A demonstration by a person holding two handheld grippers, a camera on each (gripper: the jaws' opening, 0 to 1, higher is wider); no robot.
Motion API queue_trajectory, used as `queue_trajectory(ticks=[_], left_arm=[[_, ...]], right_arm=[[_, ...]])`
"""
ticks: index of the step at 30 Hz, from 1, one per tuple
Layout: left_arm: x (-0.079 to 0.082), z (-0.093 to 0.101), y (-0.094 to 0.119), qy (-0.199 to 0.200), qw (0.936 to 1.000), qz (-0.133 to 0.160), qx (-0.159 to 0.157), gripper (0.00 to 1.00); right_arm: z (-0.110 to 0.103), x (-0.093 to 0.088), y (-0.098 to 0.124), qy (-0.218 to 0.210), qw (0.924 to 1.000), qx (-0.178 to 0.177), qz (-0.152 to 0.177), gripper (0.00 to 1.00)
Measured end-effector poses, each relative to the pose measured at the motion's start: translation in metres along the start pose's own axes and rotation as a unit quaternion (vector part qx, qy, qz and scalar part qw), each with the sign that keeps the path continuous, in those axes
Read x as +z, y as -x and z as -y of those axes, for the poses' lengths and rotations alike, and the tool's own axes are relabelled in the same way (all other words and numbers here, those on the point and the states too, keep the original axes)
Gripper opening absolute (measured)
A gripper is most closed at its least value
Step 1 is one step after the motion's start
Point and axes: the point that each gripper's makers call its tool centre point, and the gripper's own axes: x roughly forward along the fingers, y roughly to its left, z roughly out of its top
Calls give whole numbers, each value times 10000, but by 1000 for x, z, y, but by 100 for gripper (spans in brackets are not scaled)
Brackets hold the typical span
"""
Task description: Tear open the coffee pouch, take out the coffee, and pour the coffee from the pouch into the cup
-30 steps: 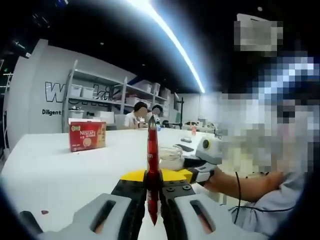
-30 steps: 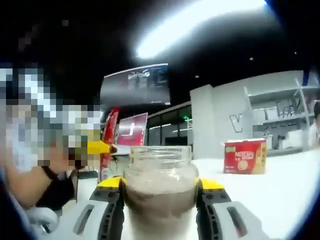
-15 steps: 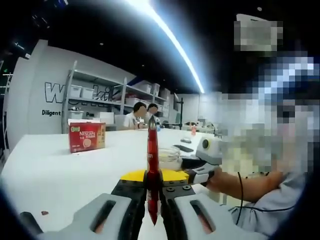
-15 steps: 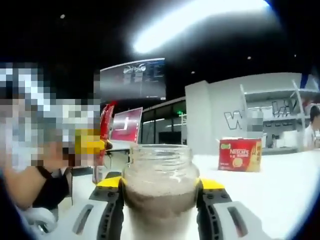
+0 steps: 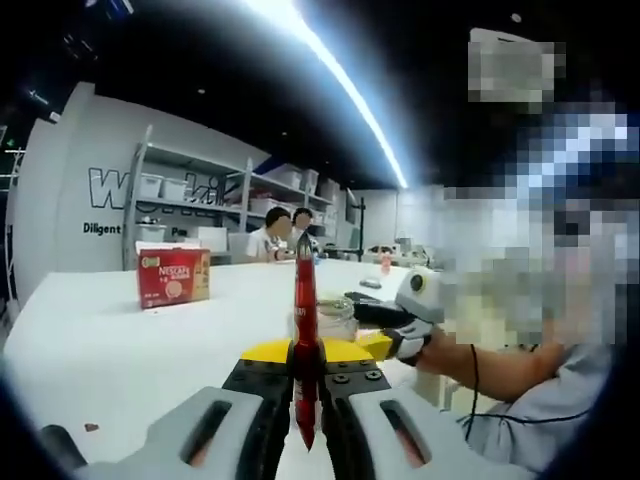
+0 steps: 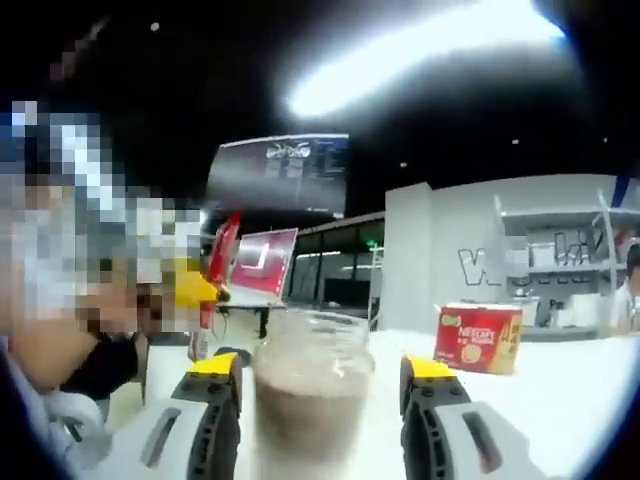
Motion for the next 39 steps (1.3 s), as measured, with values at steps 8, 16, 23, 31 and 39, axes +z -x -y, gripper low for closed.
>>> queue_trajectory(ticks=[8, 16, 23, 31, 39], left_arm=[[4, 7, -2, 71, 9998, 104, -183, 11], [30, 57, 5, 369, 9901, 560, -1231, 11], [38, 98, 6, 617, 9742, 622, -2080, 11], [26, 119, -10, 829, 9654, 504, -2419, 11], [19, 128, -19, 809, 9648, 374, -2476, 11]], right_arm=[[-46, 45, 46, -484, 9916, 612, 1030, 40], [-94, 41, 51, -1506, 9725, 1510, 938, 46], [-125, 40, 45, -1783, 9622, 1907, 779, 45], [-139, 37, 32, -1652, 9622, 2040, 730, 28], [-138, 38, 37, -1838, 9571, 2075, 845, 20]])
